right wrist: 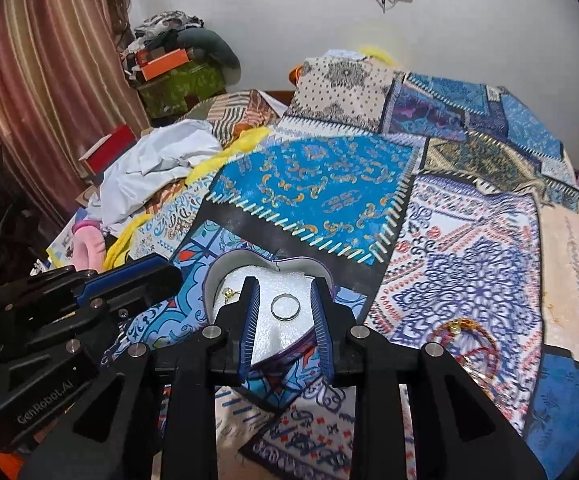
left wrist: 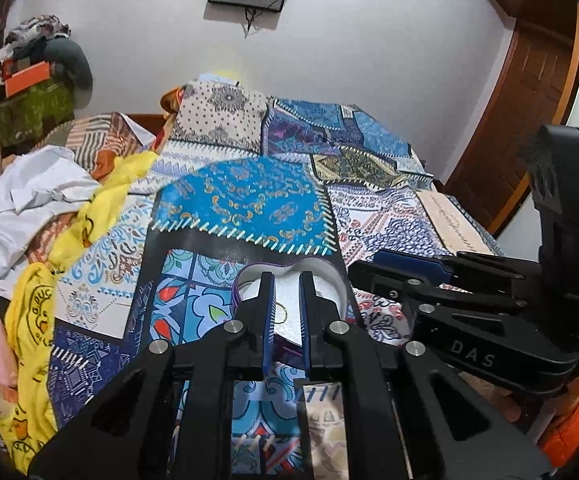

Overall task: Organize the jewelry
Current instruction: 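Carry the charm into the heart tin with the left gripper while the right gripper drops the ring there, then move both tools back over the beaded bracelets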

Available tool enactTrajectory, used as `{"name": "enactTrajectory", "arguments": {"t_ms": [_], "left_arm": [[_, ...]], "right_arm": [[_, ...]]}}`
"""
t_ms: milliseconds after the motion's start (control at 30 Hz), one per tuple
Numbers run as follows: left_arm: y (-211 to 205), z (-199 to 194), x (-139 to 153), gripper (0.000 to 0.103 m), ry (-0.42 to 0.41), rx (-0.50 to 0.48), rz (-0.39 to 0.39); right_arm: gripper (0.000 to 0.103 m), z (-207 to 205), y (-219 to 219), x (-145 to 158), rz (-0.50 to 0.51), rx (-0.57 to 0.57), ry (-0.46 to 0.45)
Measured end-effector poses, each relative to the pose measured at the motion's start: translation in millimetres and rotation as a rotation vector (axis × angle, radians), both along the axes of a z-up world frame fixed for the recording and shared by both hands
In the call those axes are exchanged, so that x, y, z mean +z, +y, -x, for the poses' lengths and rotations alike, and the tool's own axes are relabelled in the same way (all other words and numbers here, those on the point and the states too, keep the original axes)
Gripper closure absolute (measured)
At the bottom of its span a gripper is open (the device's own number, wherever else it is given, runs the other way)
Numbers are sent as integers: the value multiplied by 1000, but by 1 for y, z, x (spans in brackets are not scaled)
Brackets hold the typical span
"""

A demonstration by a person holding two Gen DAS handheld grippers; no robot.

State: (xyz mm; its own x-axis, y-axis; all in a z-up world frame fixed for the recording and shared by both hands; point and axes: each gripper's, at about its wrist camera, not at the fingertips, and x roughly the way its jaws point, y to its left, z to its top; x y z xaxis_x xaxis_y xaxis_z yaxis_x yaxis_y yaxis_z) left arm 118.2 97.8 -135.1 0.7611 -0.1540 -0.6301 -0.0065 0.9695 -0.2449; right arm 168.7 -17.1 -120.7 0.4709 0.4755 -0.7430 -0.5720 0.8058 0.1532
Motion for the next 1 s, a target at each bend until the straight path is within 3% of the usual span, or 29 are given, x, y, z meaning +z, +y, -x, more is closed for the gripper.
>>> {"name": "enactTrajectory", "arguments": {"t_ms": [300,367,433,500,600,1000], "left_arm": [[-21,20,30,91,-54,-2,-32],[-26,23,35,89,-65,-5,-35],[-34,24,38,87,-70,-7,-40],[-41,23,41,83,-70,-9,-46],[-51,20,43,73,-70,-9,-51],[-96,-9,33,72,-22,-77,-61]], "right_arm": [[77,18,-28,30,-16,-43,-81],[72,22,-38,35,-19,-63,-99],[60,25,-49,40,-26,-86,-117],[58,27,-60,43,-32,-110,-133],[58,30,-77,46,-36,-133,-141],[58,23,-161,41,-2,-286,-149]]}}
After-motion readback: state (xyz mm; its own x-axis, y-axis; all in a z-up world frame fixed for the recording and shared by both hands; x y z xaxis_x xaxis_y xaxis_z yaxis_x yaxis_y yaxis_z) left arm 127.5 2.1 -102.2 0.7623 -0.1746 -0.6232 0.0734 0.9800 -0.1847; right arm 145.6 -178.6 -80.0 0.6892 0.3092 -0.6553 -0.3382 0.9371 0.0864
